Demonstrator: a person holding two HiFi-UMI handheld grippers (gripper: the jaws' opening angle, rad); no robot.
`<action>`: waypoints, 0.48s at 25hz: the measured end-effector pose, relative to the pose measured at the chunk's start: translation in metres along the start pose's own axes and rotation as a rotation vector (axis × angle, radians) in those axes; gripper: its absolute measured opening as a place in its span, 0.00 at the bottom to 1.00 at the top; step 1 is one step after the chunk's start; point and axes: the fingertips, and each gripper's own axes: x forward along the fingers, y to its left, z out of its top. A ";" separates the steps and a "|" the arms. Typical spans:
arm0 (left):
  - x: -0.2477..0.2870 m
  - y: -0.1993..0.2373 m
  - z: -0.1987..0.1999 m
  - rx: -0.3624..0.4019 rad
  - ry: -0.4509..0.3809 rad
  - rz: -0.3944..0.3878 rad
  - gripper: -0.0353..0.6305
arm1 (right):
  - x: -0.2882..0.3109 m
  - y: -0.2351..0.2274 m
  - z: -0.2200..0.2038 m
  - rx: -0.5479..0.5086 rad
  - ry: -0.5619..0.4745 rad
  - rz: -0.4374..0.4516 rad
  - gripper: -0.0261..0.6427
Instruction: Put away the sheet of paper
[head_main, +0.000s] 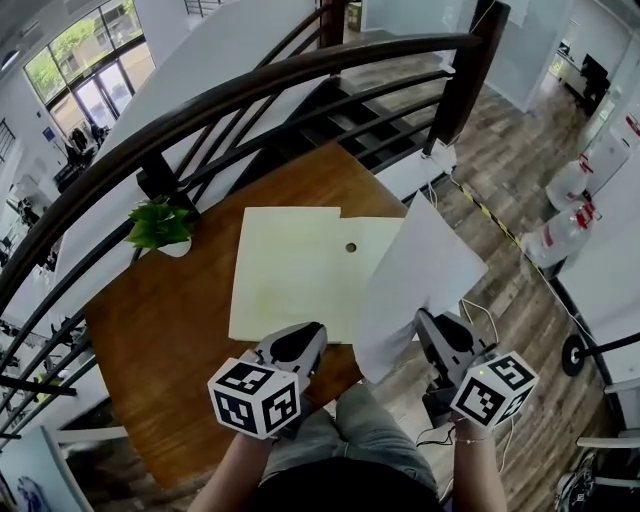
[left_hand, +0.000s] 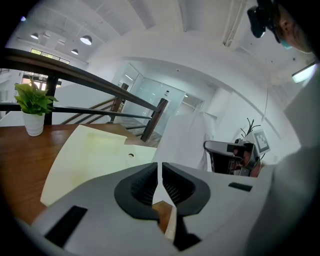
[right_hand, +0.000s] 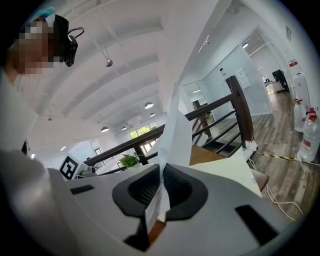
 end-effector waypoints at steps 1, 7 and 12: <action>0.002 0.002 0.000 -0.004 0.001 0.004 0.11 | 0.004 -0.002 0.000 0.002 0.006 0.005 0.10; 0.005 0.018 -0.003 -0.047 0.006 0.043 0.11 | 0.022 -0.013 -0.006 0.000 0.073 0.041 0.10; 0.009 0.027 -0.009 -0.075 0.015 0.080 0.11 | 0.035 -0.017 -0.010 0.023 0.116 0.077 0.10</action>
